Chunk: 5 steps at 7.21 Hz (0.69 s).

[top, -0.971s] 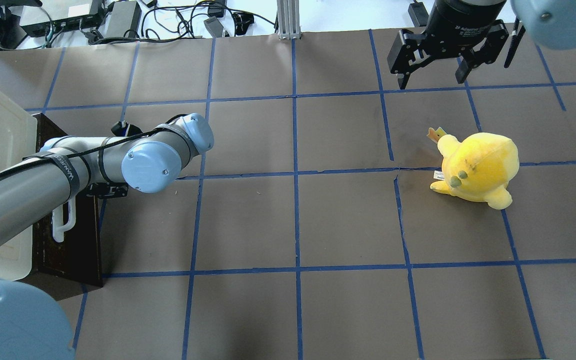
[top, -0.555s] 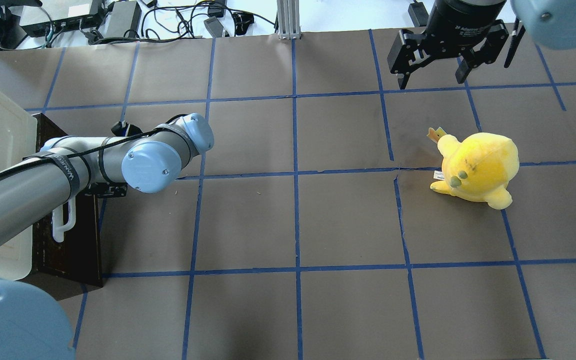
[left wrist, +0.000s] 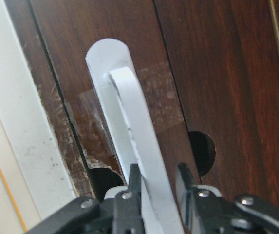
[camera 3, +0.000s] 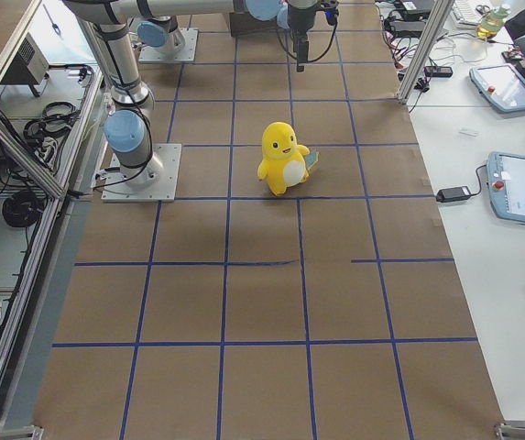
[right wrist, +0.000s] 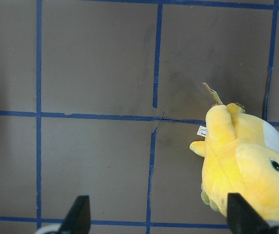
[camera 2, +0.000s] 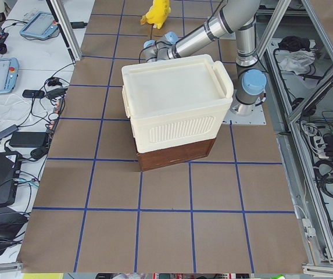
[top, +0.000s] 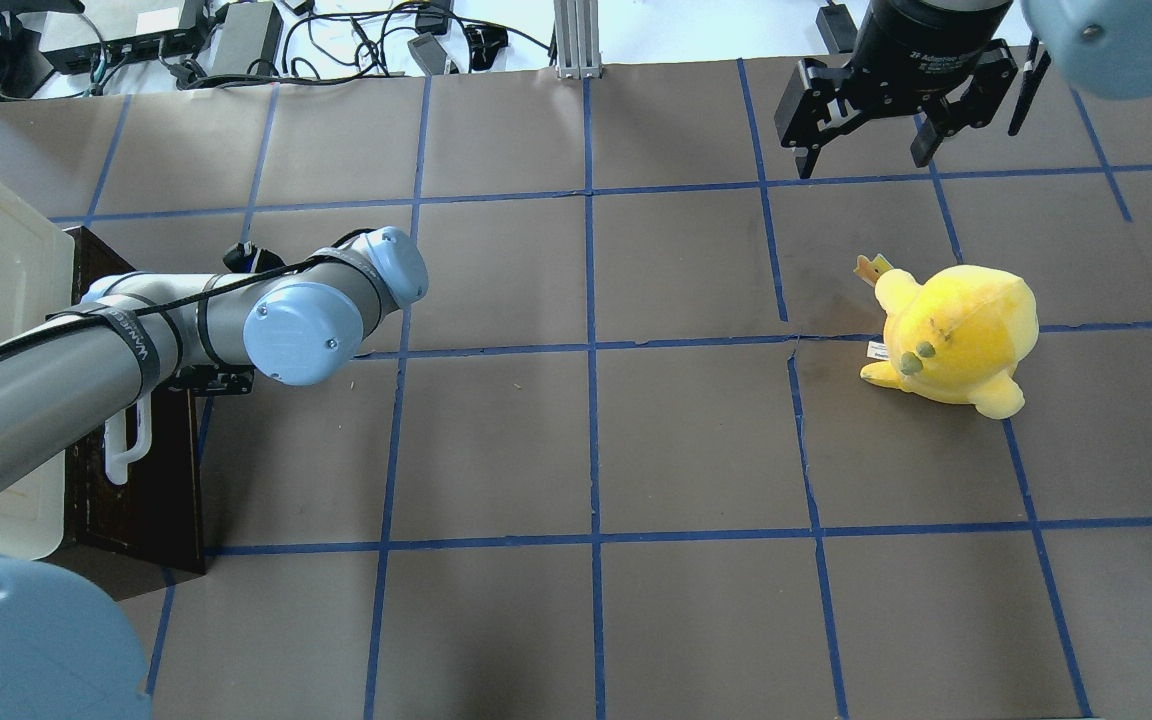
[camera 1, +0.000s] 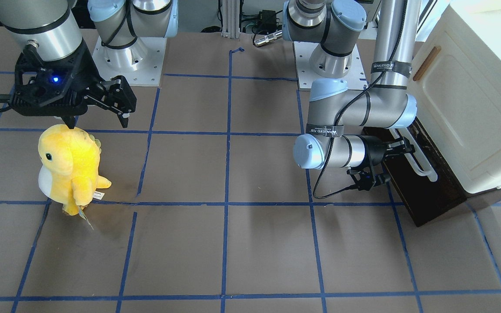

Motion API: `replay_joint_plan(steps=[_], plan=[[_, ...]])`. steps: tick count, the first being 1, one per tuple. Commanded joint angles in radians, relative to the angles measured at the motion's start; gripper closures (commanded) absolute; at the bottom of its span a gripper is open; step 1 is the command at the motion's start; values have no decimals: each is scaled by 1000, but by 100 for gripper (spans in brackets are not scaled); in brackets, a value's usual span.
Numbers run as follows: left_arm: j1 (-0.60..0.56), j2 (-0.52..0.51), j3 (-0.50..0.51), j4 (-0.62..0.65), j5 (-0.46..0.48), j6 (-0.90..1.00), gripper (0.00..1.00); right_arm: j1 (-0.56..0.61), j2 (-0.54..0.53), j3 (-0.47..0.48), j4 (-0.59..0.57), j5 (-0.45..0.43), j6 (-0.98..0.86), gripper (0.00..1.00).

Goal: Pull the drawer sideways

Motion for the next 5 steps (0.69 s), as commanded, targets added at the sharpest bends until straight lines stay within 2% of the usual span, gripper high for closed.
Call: replay_joint_plan(steps=[1,3,5], plan=[[0,1,3,0,0,9,70,0,0,0,0,0,0,0],[0,3,3,0,0,23,84,0,0,0,0,0,0,0],[0,1,3,0,-1,23,84,0,0,0,0,0,-2,0]])
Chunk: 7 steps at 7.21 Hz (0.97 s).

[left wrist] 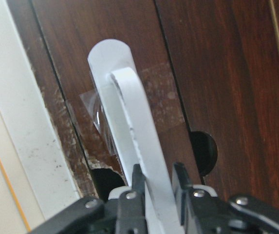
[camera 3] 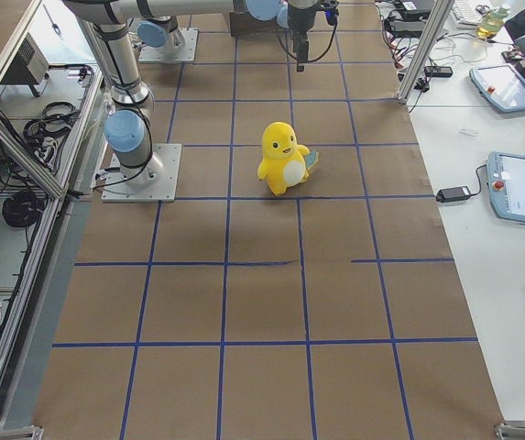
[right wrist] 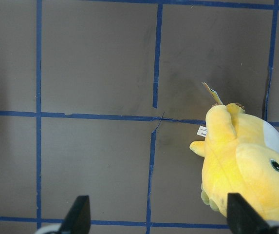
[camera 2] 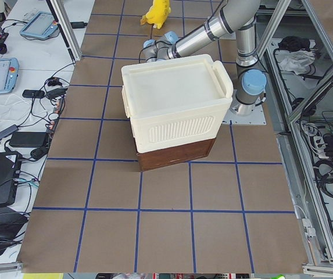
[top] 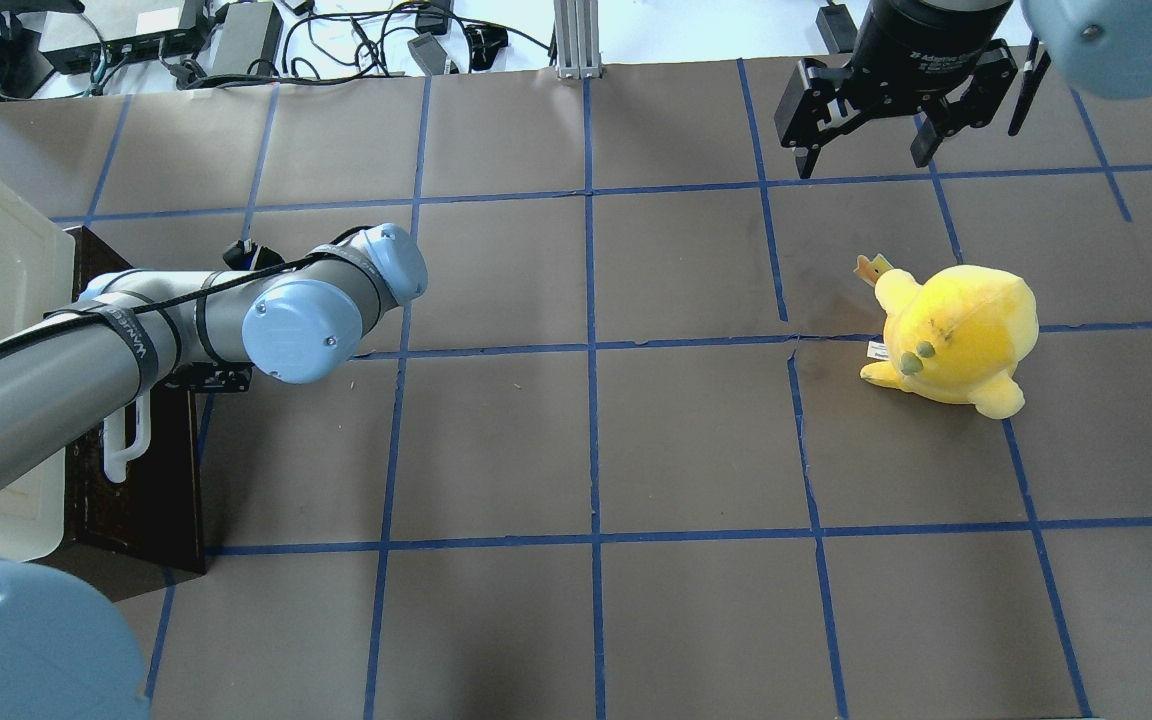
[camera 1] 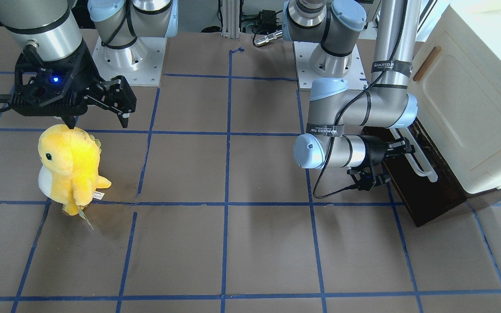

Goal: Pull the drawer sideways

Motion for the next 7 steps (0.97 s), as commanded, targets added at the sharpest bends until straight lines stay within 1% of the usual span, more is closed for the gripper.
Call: replay_joint_plan(steps=[1,4,7], plan=[[0,-1,0,0,-1,1,84,0,0,0,0,0,0,0],[0,-7,2,11,1,16,91,0,0,0,0,0,0,0],[-3,-12,32,9,-4,27,91,0,0,0,0,0,0,0]])
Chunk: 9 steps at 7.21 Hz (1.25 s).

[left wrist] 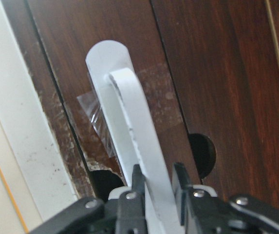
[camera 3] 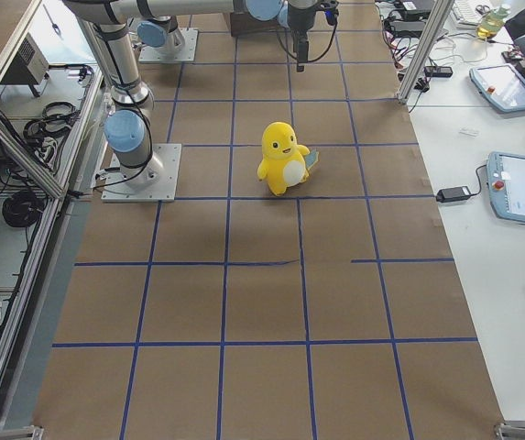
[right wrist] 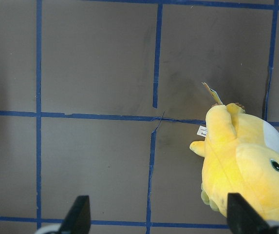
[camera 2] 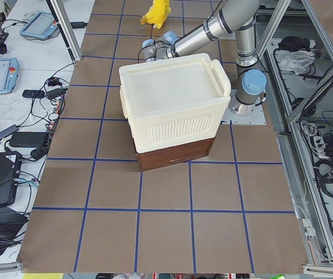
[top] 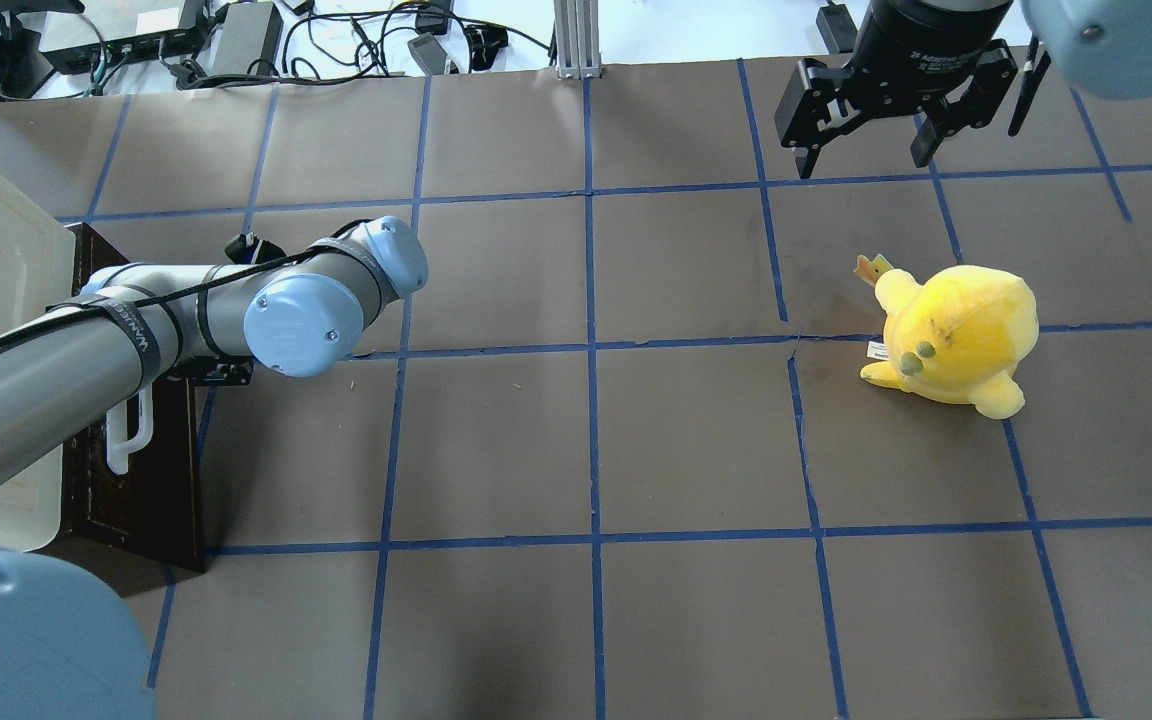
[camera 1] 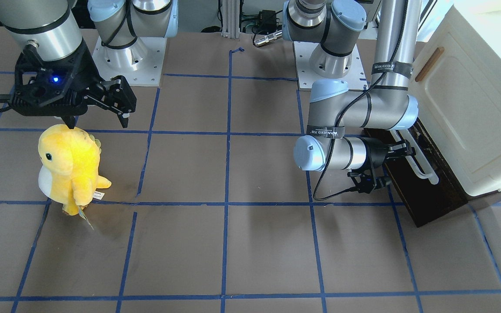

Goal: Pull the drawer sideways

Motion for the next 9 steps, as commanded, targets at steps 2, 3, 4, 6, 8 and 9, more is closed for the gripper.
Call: replay_joint_plan(steps=[2,3,4,6,8,9], plan=[[-6,-2,8,0,-6,2,91,0,0,0,0,0,0,0],[-6,-2,6,-2,-14,-1,91,0,0,0,0,0,0,0],[-8,-3,6,-3,-14,-1,91,0,0,0,0,0,0,0],[-25,-2,6,-13,-10,2,91,0,0,0,0,0,0,0],[-45,-2,8,-11,-17,2,91,0,0,0,0,0,0,0],[-46,-2,8,-11,-17,2,91,0,0,0,0,0,0,0]])
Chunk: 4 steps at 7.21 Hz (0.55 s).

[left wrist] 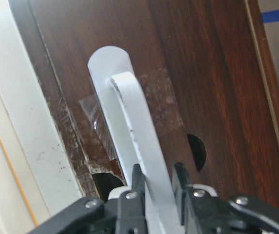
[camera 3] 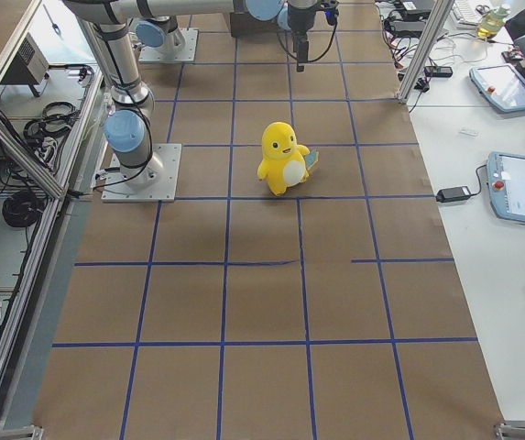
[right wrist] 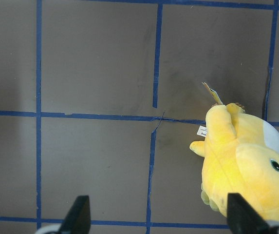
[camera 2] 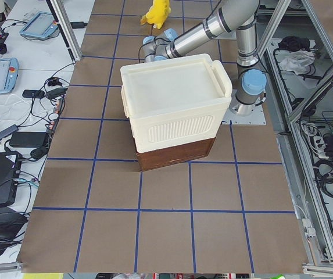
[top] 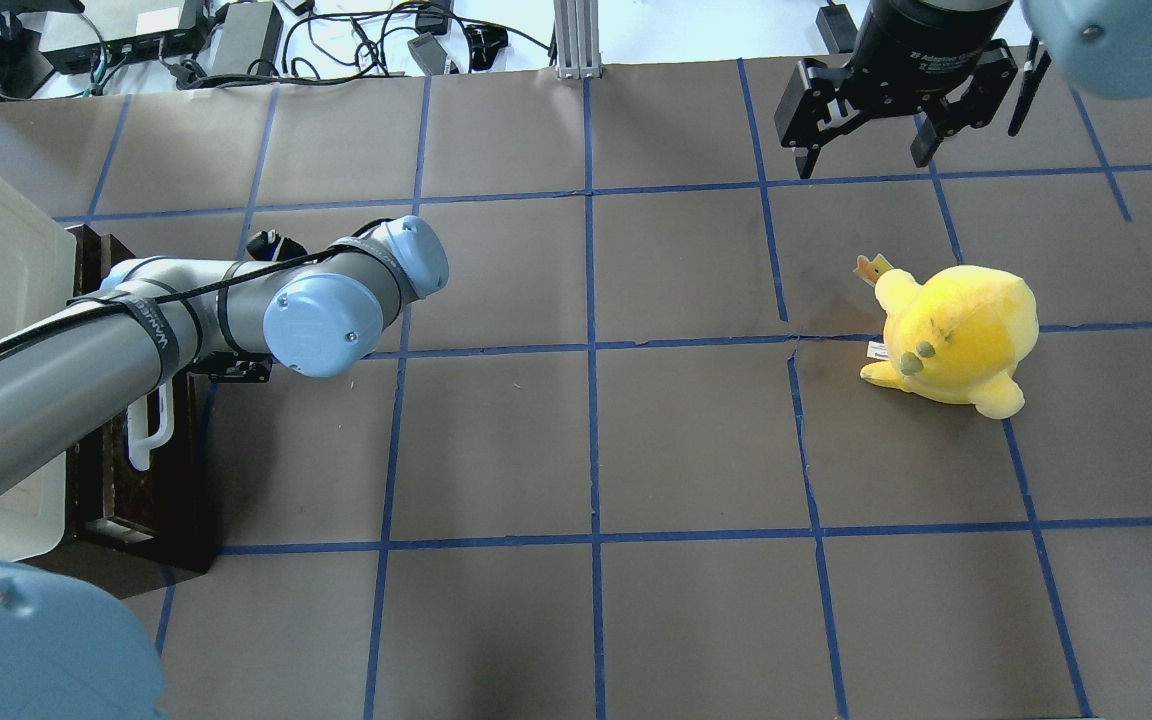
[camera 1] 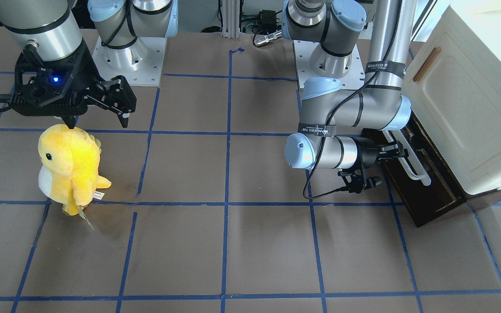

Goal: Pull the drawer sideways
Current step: 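Pull the white handle with the left gripper, sliding the drawer outward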

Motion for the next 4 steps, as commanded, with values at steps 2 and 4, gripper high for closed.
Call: replay_joint_plan(steps=[2,4], plan=[[-5,0,0,2,-2,0,91,0,0,0,0,0,0,0],[-15,0,3,5,-8,0,91,0,0,0,0,0,-2,0]])
